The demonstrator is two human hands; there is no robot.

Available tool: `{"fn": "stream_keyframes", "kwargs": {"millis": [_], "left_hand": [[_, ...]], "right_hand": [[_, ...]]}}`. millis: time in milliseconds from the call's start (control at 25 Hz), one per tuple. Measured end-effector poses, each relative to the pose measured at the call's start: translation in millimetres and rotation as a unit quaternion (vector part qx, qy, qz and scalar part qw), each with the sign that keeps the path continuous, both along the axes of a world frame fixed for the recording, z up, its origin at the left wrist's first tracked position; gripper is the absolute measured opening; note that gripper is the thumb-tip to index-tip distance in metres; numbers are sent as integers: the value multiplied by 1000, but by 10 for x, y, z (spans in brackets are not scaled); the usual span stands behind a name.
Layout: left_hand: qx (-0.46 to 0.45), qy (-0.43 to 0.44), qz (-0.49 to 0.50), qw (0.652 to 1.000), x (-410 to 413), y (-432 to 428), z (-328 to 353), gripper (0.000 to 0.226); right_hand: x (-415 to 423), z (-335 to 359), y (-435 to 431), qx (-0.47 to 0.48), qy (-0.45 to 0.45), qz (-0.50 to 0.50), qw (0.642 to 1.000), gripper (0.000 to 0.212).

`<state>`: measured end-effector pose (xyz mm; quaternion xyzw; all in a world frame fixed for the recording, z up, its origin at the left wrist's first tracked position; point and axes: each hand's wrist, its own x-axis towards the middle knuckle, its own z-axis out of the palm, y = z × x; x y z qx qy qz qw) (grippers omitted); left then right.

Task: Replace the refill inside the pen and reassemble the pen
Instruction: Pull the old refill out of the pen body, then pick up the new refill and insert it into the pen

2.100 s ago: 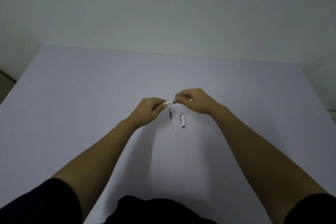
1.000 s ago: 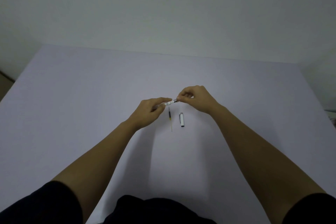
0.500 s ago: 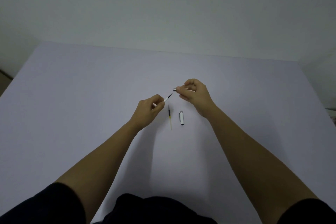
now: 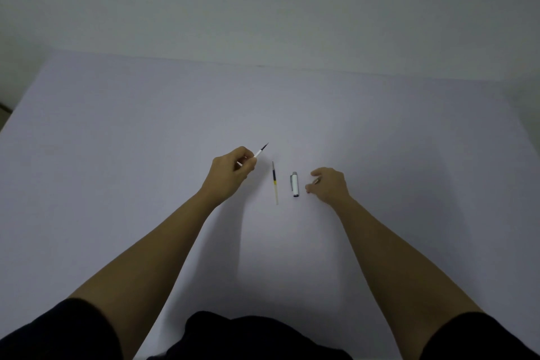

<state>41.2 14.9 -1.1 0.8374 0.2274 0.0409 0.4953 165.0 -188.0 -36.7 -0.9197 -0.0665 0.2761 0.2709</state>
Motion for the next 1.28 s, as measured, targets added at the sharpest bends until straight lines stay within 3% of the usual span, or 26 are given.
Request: {"fn": "stream_keyframes", "kwargs": {"millis": [120,320,600,760,880,1040,1280], "left_hand": [[2,4,5,1000,29,48,-38,14],[11,4,2,1000,80,91,-96,14],[9,4,-7,1000,124,61,-118,15],[17,-1,-15,1000,147,5,-69,14],[20,-9,-17,1000,170,-56,-35,14],[30,-26,-32,999,177,-143,16,13],[22,-16,-46,999,112,-175,-3,13]], "right_hand": [[26,-35,84,6,-2,-14,1000,55],[49,-90,127,9,-35,25,999,33],[66,-75,82,5,-30,21,999,35],[58,97,161,8,-88,10,996,23],[8,256,277,123,-47,27,991,20],[-105,428,445,316,71,17,946,22],[-145,414,526,385,95,-63,916,6]]}}
